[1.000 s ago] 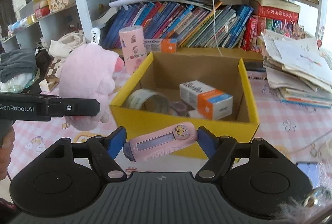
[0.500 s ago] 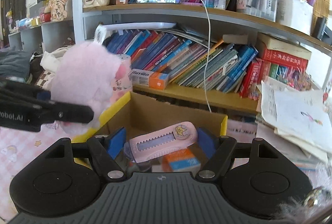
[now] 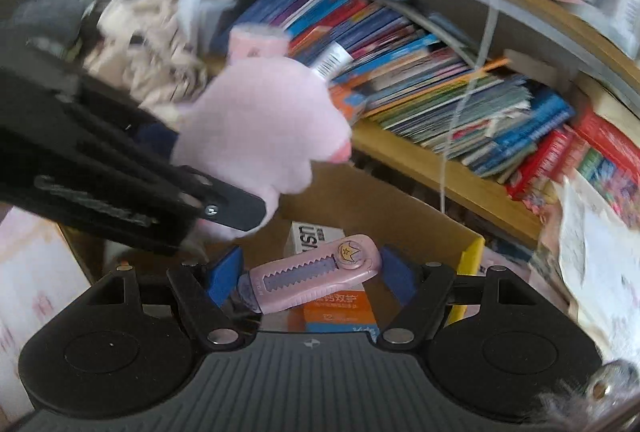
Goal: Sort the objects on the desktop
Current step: 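Carry the comb and plush pig over the yellow box with both tools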
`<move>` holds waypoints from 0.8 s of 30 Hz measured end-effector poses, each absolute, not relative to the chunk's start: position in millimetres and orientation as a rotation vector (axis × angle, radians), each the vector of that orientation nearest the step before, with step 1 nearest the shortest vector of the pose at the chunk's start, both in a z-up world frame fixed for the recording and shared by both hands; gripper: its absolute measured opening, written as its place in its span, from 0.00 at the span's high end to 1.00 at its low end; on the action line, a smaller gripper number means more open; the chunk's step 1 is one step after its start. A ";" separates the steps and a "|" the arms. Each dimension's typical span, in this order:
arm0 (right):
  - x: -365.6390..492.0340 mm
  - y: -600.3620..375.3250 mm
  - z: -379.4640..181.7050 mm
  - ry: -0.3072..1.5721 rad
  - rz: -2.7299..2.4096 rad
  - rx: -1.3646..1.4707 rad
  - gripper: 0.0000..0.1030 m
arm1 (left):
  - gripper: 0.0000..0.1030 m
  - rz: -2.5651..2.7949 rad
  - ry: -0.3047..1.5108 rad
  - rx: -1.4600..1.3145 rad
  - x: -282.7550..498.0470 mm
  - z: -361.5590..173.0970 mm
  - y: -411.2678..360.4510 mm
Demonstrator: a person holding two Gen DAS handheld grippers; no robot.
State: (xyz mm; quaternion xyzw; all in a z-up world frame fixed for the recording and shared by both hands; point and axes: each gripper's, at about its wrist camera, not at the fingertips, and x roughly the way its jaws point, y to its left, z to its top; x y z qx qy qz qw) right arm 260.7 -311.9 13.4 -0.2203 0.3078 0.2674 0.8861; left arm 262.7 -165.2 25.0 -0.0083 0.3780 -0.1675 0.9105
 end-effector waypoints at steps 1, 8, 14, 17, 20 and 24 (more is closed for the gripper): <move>263.8 -309.1 10.9 0.644 0.570 -0.501 0.29 | 0.55 -0.334 0.793 0.001 268.3 20.8 -166.6; 283.5 -290.7 -8.0 0.694 0.666 -0.745 0.28 | 0.54 -0.314 0.868 0.167 290.9 -2.4 -186.7; 288.0 -279.5 -25.4 0.744 0.723 -0.818 0.28 | 0.54 -0.324 0.890 0.220 292.3 -9.8 -194.8; 287.6 -276.1 -27.1 0.752 0.738 -0.814 0.28 | 0.53 -0.328 0.896 0.218 291.8 -10.8 -195.0; 286.8 -274.5 -27.8 0.752 0.742 -0.813 0.27 | 0.52 -0.331 0.895 0.215 291.4 -11.1 -194.1; 288.1 -276.8 -26.8 0.754 0.740 -0.794 0.24 | 0.50 -0.324 0.888 0.213 291.0 -9.6 -194.5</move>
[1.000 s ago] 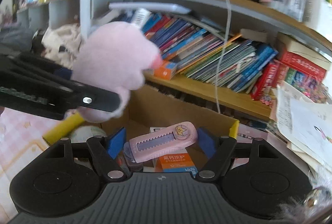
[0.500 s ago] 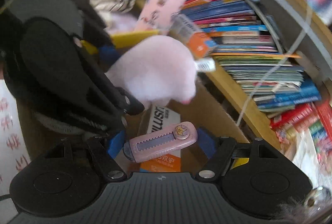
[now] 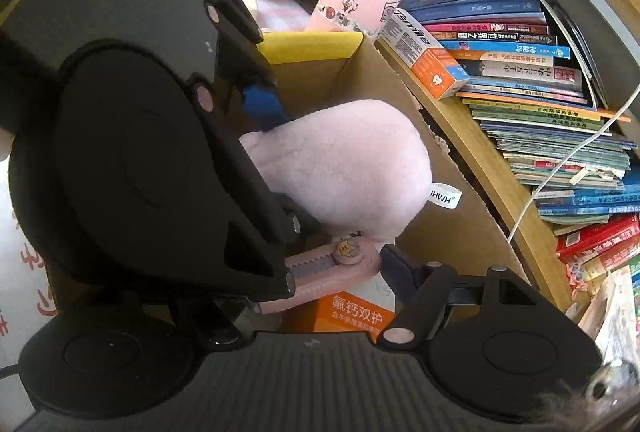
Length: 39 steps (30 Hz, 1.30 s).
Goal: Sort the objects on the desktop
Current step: 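Carry the comb and plush pig over the yellow box with both tools, then lower the pig and comb into the yellow box and open both tools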
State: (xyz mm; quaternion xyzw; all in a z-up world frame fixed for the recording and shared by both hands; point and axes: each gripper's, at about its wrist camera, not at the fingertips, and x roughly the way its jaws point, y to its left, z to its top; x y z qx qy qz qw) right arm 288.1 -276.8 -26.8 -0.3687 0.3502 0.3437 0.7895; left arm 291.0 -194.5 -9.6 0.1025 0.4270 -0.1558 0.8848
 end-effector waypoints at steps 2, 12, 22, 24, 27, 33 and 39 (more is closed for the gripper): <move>287.5 -279.7 -25.4 0.747 0.733 -0.781 0.19 | 0.44 -0.319 0.885 0.214 290.4 -8.3 -194.8; 281.7 -302.4 2.1 0.689 0.662 -0.646 0.18 | 0.21 -0.293 0.786 0.182 268.6 21.2 -180.0; 254.0 -323.1 21.9 0.635 0.581 -0.566 0.16 | 0.18 -0.285 0.691 0.159 235.9 45.0 -165.8; 248.0 -326.7 23.0 0.630 0.565 -0.556 0.16 | 0.15 -0.277 0.673 0.147 227.8 48.8 -160.4; 236.7 -331.1 26.6 0.609 0.528 -0.535 0.12 | 0.13 -0.261 0.634 0.134 211.7 54.8 -150.3; 209.7 -335.0 33.2 0.562 0.483 -0.485 0.07 | 0.06 -0.223 0.545 0.104 174.4 65.2 -129.6; 178.1 -336.6 34.9 0.503 0.435 -0.381 0.03 | 0.05 -0.162 0.520 0.035 140.5 64.6 -106.9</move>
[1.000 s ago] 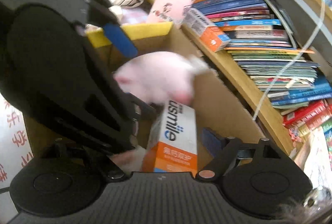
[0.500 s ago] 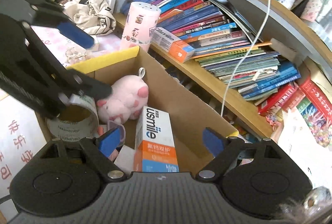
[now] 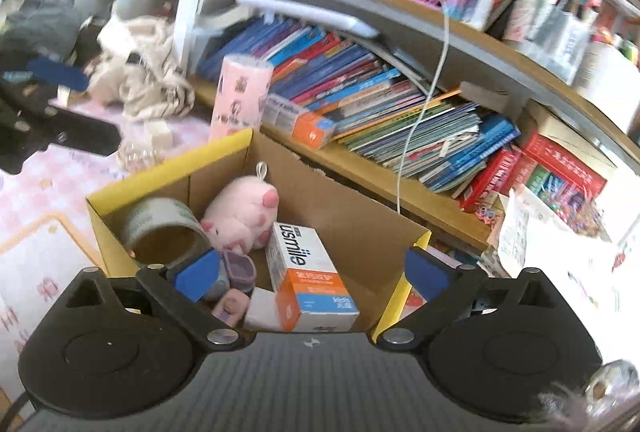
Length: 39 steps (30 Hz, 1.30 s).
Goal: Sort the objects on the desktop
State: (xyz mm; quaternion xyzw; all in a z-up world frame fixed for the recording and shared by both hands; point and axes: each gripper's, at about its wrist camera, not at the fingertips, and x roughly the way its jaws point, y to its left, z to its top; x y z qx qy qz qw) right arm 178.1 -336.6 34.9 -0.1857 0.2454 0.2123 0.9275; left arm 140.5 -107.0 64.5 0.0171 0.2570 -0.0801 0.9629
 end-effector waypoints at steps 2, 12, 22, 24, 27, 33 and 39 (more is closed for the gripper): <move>168.7 -336.4 33.6 0.504 0.425 -0.344 0.03 | 0.05 -0.133 0.518 0.002 130.4 61.5 -100.4; 126.5 -324.9 16.1 0.578 0.328 -0.148 0.03 | 0.04 -0.032 0.566 -0.076 101.2 35.6 -76.4; 97.0 -283.7 12.6 0.630 0.308 -0.149 0.03 | 0.04 -0.105 0.594 -0.053 92.6 33.2 -52.6; 91.5 -272.8 13.1 0.633 0.301 -0.152 0.03 | 0.04 -0.118 0.595 -0.049 92.2 34.4 -45.8; 85.2 -258.1 15.1 0.628 0.292 -0.155 0.03 | 0.04 -0.136 0.594 -0.046 91.1 36.3 -32.4; 79.9 -226.5 15.8 0.635 0.284 -0.151 0.03 | 0.04 -0.164 0.606 -0.037 90.9 35.4 -5.9; 79.5 -186.7 15.4 0.634 0.315 -0.169 0.03 | 0.04 -0.160 0.609 -0.032 89.8 34.5 26.4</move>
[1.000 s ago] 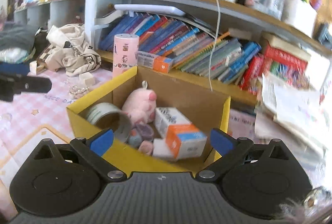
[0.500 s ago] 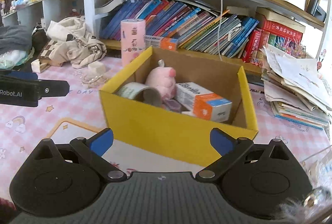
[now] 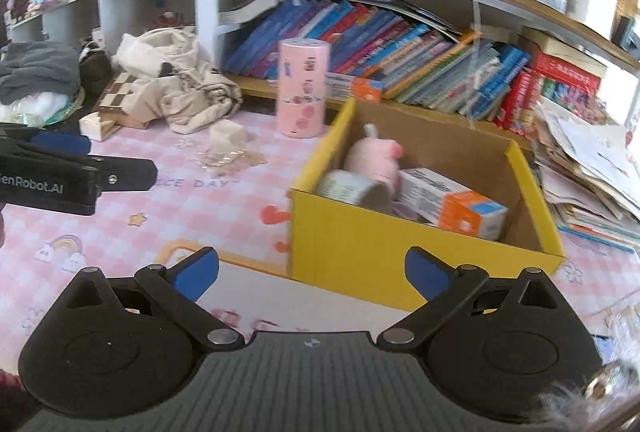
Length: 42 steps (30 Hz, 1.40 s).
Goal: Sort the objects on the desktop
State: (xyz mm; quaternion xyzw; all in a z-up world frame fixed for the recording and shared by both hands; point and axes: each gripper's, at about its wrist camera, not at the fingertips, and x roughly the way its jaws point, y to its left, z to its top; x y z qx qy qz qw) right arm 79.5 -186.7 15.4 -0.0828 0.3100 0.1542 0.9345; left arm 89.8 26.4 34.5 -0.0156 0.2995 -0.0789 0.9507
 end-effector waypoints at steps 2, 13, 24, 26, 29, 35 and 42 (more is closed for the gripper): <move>80.6 -172.8 14.8 0.632 0.332 -0.177 0.03 | 0.04 -0.150 0.607 -0.037 89.8 34.5 38.6; 93.8 -109.8 10.9 0.622 0.390 -0.191 0.03 | 0.04 -0.110 0.586 -0.044 96.3 36.4 95.5; 130.9 -74.5 10.2 0.654 0.427 -0.133 0.03 | 0.04 -0.112 0.574 -0.104 132.0 33.1 125.4; 138.7 -69.7 6.6 0.676 0.423 -0.140 0.03 | 0.04 -0.124 0.585 -0.099 140.4 27.8 128.4; 152.7 -59.1 0.0 0.701 0.427 -0.166 0.03 | 0.04 -0.135 0.608 -0.085 157.2 17.5 131.3; 186.8 -36.2 -18.7 0.732 0.426 -0.202 0.03 | 0.04 -0.138 0.649 -0.095 197.8 1.2 136.9; 233.3 -21.0 -45.2 0.783 0.371 -0.175 0.16 | 0.04 -0.151 0.699 -0.116 251.5 -19.3 140.5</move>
